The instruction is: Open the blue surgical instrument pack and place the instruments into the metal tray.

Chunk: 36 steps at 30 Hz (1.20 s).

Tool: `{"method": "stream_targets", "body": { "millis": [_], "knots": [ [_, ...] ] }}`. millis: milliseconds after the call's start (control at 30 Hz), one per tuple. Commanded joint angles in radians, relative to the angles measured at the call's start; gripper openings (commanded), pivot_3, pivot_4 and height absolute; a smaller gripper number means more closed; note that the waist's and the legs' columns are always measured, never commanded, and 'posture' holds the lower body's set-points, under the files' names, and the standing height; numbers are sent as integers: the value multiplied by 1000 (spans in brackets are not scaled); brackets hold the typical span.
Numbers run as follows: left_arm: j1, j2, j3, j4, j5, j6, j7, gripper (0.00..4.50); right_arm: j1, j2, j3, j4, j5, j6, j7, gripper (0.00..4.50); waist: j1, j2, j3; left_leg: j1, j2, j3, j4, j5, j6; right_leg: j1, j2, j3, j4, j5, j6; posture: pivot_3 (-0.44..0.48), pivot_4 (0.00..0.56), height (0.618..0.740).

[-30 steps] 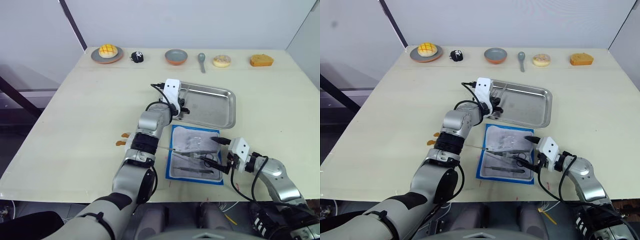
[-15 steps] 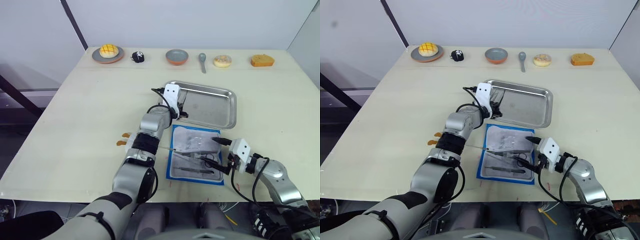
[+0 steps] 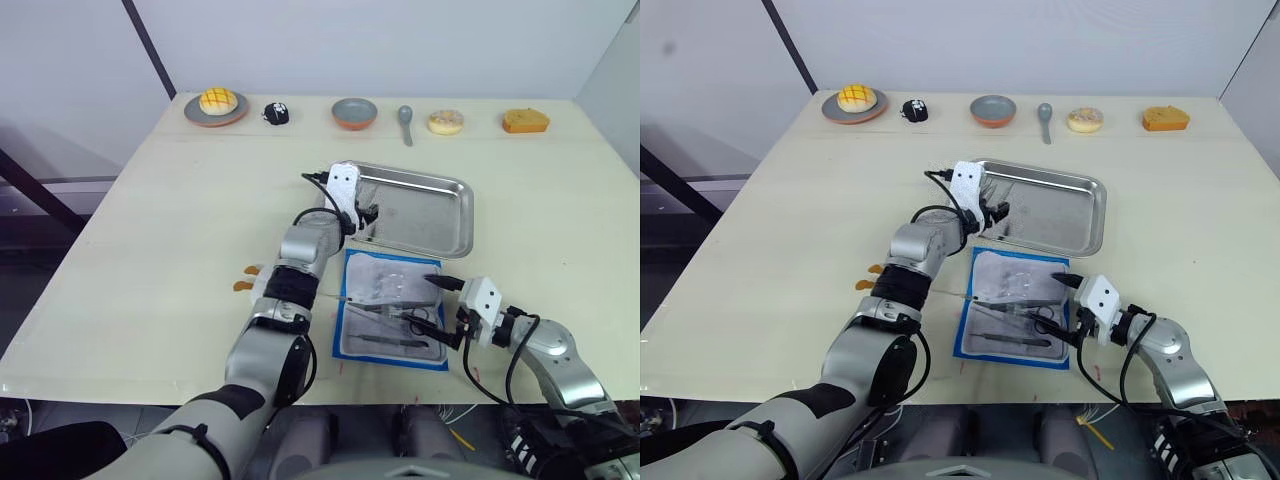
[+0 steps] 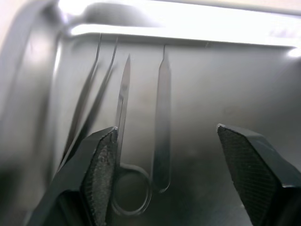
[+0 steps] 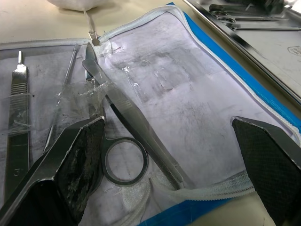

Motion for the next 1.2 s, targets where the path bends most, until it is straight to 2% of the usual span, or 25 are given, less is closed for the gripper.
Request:
{"method": "stream_targets", "body": {
  "millis": [33,233,367,433,500,600,733,900,933,1000,1200],
  "knots": [
    [-1,7,-13,-157,-35,-31,-58,3667,55,-36,22,101,-86,82,-17,4500,0,0,0,0,0,0,0,0,0,0,0,0,0,0,0,0,150,740],
    [68,116,-31,-349,-126,-58,-304,3667,64,-38,20,96,-83,82,-16,4500,-1,1,0,0,0,0,-1,0,0,0,-1,0,0,0,0,0,150,740],
    [126,263,-58,-435,-187,-77,-535,3667,68,-38,18,98,-81,79,-15,4500,-1,2,0,0,0,0,-1,0,0,0,-1,0,0,0,0,0,150,740],
    [145,320,-53,-445,-215,-96,-618,3667,68,-36,17,100,-81,77,-15,4500,3,2,0,0,0,0,-1,0,0,0,-1,0,-1,0,0,0,150,740],
    [169,427,-54,-431,-241,-133,-782,3667,67,-36,16,103,-81,74,-14,4500,1,2,0,0,0,0,0,0,0,0,-2,-1,-1,0,0,0,150,740],
    [183,535,-47,-398,-291,-169,-982,3667,66,-37,16,107,-81,71,-11,4500,0,3,1,0,0,0,-1,0,0,0,-1,-1,-1,0,0,0,150,740],
    [217,661,-93,-351,-272,-302,-1221,3667,62,-39,13,109,-80,70,-9,4500,0,3,1,0,0,0,-1,0,0,0,-1,-1,-2,0,-1,0,150,740],
    [221,725,-115,-309,-286,-371,-1399,3667,57,-37,15,116,-81,68,-8,4500,0,3,1,0,0,-1,-1,-2,4,0,-1,-2,-2,0,-1,0,150,740],
    [218,742,-126,-310,-303,-379,-1425,3933,56,-36,15,117,-81,68,-7,4500,-1,3,1,0,0,-1,-1,-2,4,0,-1,-2,-2,0,-1,0,150,740],
    [214,777,-155,-311,-333,-397,-1446,4468,56,-37,14,116,-80,68,-7,4500,-2,3,1,0,0,-1,-1,-3,4,0,-1,-2,-2,0,-1,0,150,740],
    [205,856,-230,-312,-426,-442,-1448,4468,76,-46,6,105,-73,63,0,4500,-1,4,2,0,0,-1,-1,-3,5,0,-1,-2,-2,0,0,0,150,740]
  ]
}}
